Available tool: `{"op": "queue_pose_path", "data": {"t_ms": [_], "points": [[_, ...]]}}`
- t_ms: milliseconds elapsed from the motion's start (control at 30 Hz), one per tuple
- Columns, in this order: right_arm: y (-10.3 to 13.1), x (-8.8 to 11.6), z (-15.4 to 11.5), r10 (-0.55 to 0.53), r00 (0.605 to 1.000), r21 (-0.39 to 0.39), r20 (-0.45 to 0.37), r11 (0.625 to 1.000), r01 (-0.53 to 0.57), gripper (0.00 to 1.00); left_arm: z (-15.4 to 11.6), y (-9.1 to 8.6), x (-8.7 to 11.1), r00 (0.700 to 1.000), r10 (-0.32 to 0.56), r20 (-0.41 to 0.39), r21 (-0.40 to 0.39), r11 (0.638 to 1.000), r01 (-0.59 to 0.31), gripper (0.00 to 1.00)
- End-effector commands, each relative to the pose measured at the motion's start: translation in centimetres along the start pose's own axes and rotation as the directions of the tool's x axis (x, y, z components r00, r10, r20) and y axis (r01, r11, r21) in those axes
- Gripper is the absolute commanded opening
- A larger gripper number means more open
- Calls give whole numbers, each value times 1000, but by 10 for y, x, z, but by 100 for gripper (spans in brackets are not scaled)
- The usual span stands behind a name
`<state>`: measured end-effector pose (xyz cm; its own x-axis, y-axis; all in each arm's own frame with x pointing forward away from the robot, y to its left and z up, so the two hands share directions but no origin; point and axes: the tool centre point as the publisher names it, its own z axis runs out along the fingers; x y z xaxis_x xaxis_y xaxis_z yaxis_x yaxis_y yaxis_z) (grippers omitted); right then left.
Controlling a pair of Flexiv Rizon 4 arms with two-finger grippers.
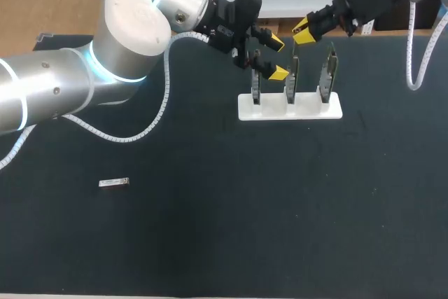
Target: Pick up the optical module with the left hand, and insert it into the network port with the right hand.
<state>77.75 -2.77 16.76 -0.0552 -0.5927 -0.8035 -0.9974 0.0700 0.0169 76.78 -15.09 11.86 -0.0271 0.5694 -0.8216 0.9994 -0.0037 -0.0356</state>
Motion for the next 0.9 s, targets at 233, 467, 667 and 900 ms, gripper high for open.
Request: {"op": "queue_pose_path", "data": {"t_ms": [233,467,667,900], "points": [[2,-2,-1,-2,1000,22,-7,1000,2,0,0,1,-1,1000,-2,-4,0,1000,2,100],[2,-1,-1,1,1000,27,-16,1000,-1,0,0,1,-1,1000,-2,-4,0,1000,2,100],[3,-1,0,2,1000,23,-16,1000,-2,0,0,1,-1,1000,-2,-4,0,1000,2,100],[1,3,1,10,1000,19,-23,1000,-10,0,0,1,-1,1000,-2,-4,0,1000,2,100]]}}
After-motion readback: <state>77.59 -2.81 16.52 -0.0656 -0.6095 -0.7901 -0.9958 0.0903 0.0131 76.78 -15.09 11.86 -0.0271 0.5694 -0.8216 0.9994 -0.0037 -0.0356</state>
